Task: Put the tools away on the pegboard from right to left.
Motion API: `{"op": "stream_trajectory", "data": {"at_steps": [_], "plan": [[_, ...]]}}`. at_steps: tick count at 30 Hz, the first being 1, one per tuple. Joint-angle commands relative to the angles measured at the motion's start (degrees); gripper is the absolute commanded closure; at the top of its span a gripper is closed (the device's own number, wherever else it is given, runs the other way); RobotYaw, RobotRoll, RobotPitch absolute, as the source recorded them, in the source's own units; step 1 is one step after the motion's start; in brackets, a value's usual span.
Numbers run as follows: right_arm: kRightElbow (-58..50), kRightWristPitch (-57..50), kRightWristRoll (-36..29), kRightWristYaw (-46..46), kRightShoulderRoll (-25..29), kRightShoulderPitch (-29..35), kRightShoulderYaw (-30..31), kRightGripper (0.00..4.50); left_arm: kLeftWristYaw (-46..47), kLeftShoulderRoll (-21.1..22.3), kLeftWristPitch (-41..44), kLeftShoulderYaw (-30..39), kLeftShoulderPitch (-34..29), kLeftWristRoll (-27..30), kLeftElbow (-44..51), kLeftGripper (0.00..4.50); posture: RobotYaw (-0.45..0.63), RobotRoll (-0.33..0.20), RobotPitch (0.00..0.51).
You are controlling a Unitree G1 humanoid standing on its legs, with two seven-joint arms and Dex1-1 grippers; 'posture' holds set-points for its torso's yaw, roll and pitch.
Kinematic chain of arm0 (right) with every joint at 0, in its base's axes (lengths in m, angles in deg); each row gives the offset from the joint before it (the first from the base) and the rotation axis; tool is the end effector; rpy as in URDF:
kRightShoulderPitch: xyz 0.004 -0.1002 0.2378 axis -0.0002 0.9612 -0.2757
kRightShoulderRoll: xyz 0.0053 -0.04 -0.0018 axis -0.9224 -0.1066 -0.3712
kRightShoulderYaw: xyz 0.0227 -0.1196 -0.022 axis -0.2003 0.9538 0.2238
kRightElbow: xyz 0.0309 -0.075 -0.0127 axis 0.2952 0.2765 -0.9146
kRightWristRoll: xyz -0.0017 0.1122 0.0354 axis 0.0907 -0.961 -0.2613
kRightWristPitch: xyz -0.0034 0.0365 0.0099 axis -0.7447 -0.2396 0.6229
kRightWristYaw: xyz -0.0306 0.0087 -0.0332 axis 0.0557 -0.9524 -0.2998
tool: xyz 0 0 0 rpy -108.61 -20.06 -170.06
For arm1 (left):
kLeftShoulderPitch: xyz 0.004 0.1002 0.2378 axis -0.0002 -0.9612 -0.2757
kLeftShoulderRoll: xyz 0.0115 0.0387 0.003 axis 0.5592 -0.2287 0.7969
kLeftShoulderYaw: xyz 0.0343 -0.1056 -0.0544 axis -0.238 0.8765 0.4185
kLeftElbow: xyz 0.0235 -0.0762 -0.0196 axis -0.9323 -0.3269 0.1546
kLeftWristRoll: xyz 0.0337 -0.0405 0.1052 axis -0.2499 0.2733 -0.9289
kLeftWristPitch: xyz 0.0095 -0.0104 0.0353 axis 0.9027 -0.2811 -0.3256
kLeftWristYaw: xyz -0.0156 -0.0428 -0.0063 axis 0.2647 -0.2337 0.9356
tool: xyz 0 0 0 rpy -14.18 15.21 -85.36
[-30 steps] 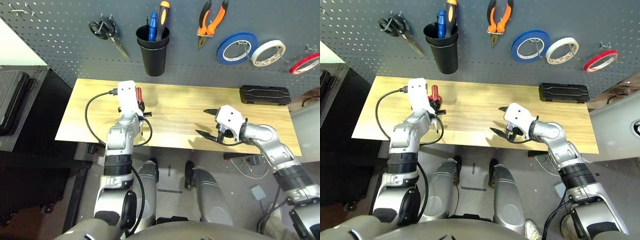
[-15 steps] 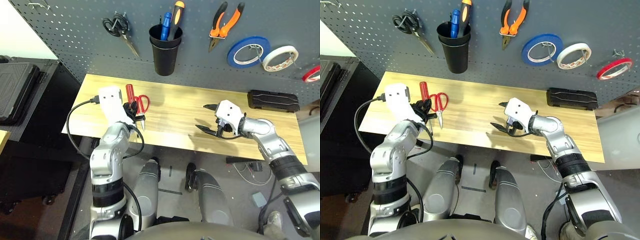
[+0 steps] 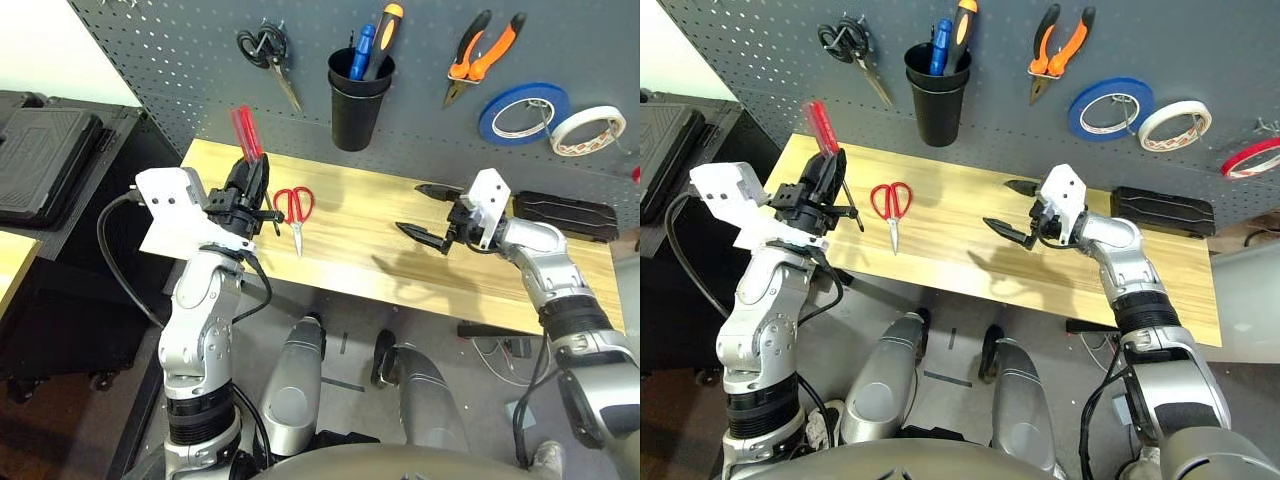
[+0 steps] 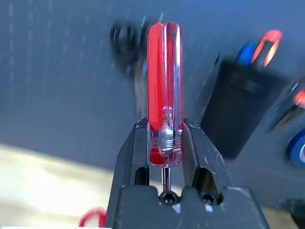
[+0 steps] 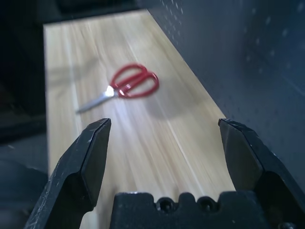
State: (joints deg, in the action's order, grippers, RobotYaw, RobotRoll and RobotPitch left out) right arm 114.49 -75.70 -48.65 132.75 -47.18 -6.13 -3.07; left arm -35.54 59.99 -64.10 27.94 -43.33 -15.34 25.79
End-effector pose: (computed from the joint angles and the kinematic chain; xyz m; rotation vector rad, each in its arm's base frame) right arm 0.3186 -0.2603 0.0914 -0.2401 -0.0890 0.9775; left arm 0.2280 0.1664 0.1557 -0.2459 -0.3818 -0.2857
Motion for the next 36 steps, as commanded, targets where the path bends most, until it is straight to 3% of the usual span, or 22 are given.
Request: {"op": "stream_trajectory", "data": {"at_steps": [1,15,25,36], "plan": [[-2.35,-3.99,-4.50,3.42,2.00,0.29,-3.07,0.00,0.02,1.62,1.31,0.53,3.06,3.18,2.58,3.68,0.38,0.000,0.249],[-9.13,-14.01,-13.72,7.94,6.55,-2.43,-10.67,0.00,-0.08,8.56,4.61,2.08,17.58,8.80,-1.66,3.68,0.30,0.000,0.239],[-8.77,-19.10,-16.32,9.22,11.89,-7.85,-14.06,0.00,-0.97,9.67,3.87,1.70,23.89,9.67,-6.40,3.68,0.25,0.000,0.236],[-8.31,-20.79,-16.34,9.50,13.98,-10.61,-15.27,0.00,-2.40,9.80,2.75,1.74,29.54,9.55,-11.25,3.68,0.23,0.000,0.227]]}}
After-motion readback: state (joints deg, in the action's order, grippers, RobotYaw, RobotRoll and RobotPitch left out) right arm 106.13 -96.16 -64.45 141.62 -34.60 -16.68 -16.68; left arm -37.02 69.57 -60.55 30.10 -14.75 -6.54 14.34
